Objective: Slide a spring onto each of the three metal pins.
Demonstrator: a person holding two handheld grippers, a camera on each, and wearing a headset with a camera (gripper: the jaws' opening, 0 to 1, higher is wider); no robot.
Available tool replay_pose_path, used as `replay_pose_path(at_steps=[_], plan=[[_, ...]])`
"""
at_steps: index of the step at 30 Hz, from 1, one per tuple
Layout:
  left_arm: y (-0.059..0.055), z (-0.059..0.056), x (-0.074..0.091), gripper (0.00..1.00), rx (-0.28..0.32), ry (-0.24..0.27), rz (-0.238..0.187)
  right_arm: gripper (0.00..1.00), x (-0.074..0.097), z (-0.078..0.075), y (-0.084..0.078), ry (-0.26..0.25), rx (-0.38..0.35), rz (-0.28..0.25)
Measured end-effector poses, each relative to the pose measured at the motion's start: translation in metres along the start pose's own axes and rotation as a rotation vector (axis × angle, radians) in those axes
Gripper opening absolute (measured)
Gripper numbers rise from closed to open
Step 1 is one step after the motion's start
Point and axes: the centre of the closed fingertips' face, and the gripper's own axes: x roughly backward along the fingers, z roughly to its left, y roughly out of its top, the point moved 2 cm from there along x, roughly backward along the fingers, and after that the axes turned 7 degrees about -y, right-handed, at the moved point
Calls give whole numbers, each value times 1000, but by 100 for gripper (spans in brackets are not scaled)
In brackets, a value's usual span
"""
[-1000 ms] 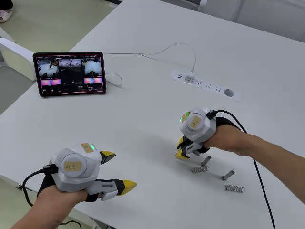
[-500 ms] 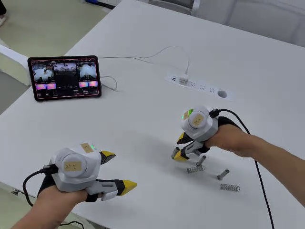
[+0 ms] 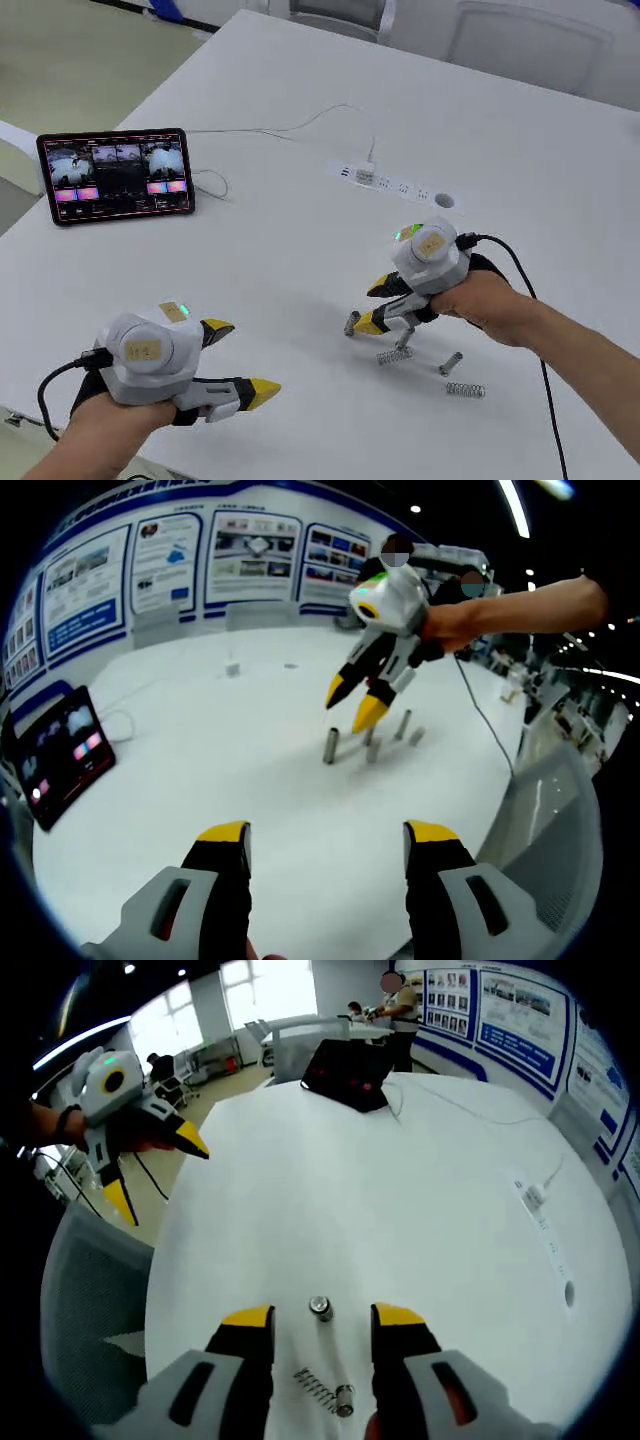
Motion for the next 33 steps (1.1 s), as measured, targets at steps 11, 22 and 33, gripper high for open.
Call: replay_pose_path(at_steps=[11, 22, 33], plan=[[4, -4, -5, 64, -3, -14, -1, 48, 18, -1, -3, -61, -136, -98], [4, -8, -9, 64, -5, -27, 5, 53, 32, 1, -10, -110, -244, -173], [9, -7, -14, 65, -10, -31, 2, 61, 48, 15, -25, -153, -327, -229]])
